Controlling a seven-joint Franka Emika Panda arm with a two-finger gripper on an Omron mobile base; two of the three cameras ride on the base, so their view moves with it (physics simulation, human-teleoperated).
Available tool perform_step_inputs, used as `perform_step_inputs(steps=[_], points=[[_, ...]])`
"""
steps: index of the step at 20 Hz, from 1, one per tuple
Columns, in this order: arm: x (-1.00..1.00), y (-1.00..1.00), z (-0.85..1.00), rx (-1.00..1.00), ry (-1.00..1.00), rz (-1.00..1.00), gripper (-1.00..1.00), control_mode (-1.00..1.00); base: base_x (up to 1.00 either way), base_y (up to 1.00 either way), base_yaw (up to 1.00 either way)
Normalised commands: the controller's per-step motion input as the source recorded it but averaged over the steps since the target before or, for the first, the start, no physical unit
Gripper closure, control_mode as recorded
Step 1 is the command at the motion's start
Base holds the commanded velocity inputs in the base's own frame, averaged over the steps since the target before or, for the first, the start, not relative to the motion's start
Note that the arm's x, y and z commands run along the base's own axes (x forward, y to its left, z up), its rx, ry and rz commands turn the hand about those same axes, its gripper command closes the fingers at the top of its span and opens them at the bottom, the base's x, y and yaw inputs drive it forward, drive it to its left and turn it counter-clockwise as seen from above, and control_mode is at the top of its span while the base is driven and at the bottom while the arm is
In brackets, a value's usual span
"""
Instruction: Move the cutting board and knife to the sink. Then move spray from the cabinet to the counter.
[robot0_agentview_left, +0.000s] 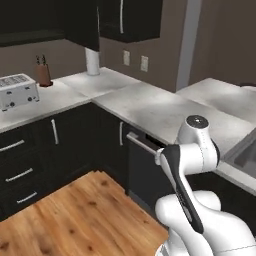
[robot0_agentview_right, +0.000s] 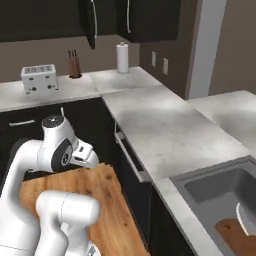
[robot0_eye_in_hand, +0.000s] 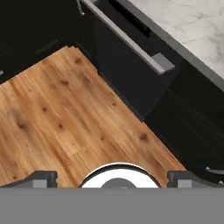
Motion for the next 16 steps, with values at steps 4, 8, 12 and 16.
perform_step_inputs(steps=[4,8,12,16], points=[[0.0,0.0,0.0,0.0,0.0,0.0,-1.0,1.0,0.13,0.19,0.64],[0.0,0.0,0.0,0.0,0.0,0.0,-1.0,1.0,0.49,0.25,0.38],[0.0,0.0,0.0,0.0,0.0,0.0,-1.0,1.0,0.78,0.34,0.07],[0.0,0.0,0.0,0.0,0.0,0.0,-1.0,1.0,0.79,0.35,0.01]])
